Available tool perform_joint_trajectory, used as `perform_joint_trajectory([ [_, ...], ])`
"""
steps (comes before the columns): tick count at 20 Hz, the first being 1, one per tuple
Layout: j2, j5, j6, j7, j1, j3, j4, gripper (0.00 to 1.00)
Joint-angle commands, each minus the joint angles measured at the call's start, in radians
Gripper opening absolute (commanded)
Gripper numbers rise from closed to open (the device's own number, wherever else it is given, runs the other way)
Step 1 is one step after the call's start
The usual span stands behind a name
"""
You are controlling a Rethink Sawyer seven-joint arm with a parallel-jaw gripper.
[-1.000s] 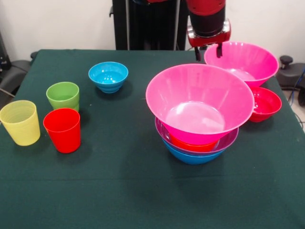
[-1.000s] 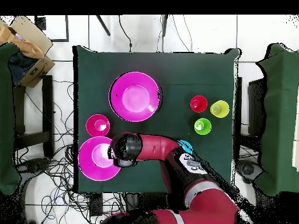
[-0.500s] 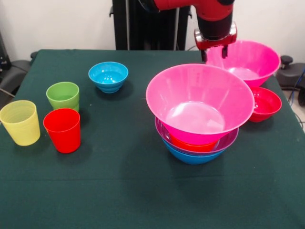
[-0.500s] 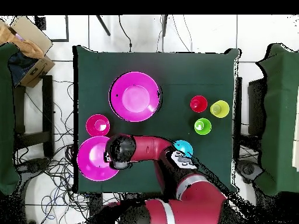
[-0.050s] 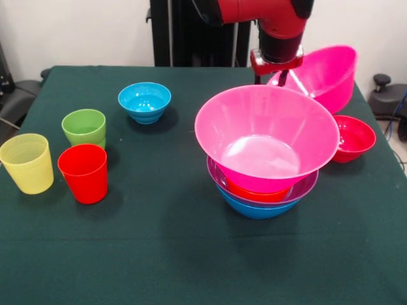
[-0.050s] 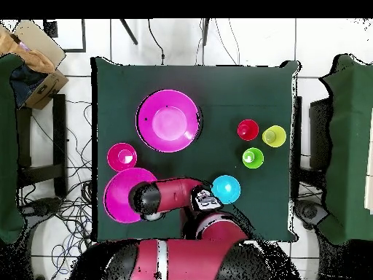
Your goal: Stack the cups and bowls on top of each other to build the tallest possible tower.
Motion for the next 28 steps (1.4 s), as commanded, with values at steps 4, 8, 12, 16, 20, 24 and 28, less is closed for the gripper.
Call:
perform_joint_trajectory([
  [4, -0.009, -0.062, -0.158, 0.141, 0.076, -0.094, -0.098, 1.0],
  [8, 0.008, -0.038, -0.182, 0.151, 0.103, -0.128, -0.112, 1.0],
  [12, 0.003, -0.021, -0.178, 0.14, 0.104, -0.127, -0.109, 1.0],
  [16, 0.003, -0.002, -0.189, 0.133, 0.072, -0.09, -0.091, 1.0],
  [20, 0.003, 0.0, -0.2, 0.135, 0.069, -0.085, -0.082, 1.0],
  [24, 0.005, 0.0, -0.188, 0.13, 0.071, -0.082, -0.085, 0.0],
  [28, -0.026, 0.007, -0.148, 0.098, 0.025, -0.036, -0.048, 0.0],
])
